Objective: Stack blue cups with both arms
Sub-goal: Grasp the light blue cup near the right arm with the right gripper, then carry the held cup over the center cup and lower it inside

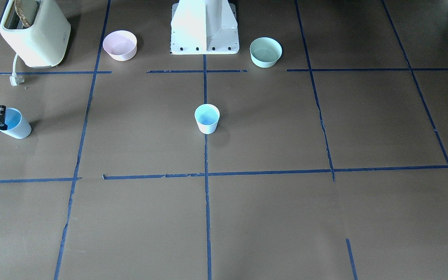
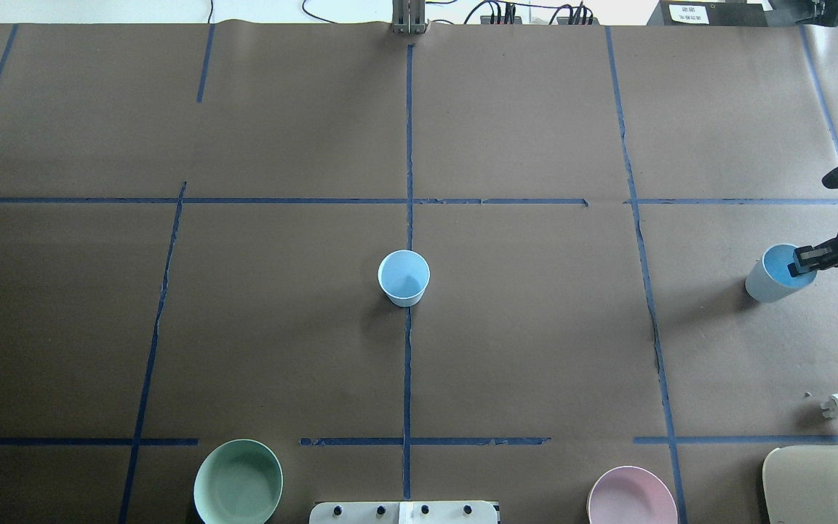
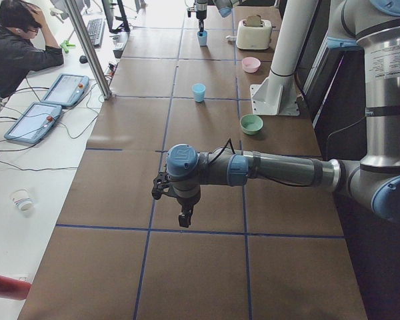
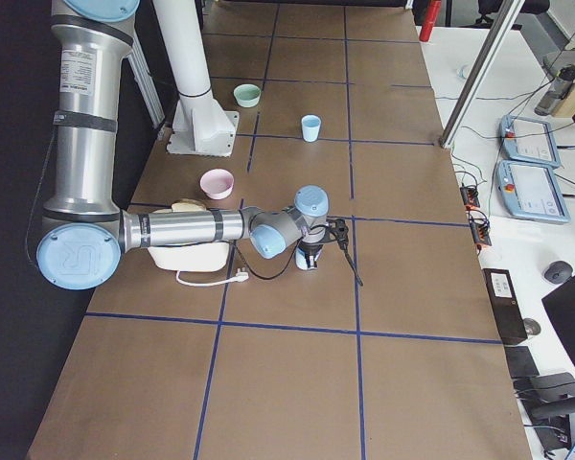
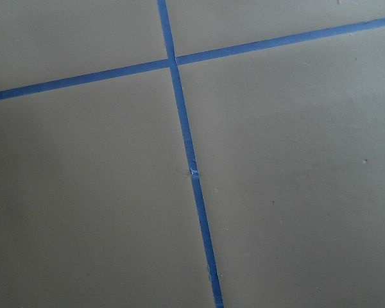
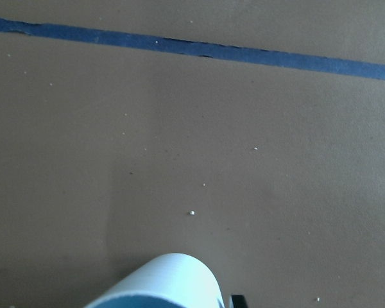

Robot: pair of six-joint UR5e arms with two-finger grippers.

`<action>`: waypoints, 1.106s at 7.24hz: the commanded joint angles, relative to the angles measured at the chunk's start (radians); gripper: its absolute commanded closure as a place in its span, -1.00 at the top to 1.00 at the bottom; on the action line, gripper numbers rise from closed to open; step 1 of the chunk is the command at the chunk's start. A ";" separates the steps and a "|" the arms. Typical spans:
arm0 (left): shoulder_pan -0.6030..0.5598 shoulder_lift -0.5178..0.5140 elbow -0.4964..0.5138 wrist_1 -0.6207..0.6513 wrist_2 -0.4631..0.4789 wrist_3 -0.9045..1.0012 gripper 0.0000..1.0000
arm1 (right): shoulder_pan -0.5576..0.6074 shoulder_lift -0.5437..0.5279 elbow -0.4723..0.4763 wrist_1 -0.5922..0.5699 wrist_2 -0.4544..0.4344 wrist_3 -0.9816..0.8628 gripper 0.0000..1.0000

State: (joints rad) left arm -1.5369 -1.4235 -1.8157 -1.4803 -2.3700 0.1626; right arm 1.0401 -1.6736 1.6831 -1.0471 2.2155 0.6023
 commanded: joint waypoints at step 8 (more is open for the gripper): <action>-0.002 0.026 -0.002 0.000 0.000 0.000 1.00 | -0.358 0.699 0.135 -0.555 -0.219 0.794 -1.00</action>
State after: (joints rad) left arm -1.5380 -1.4070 -1.8172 -1.4803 -2.3696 0.1616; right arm 0.7672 -1.1016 1.8131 -1.5045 2.0723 1.2662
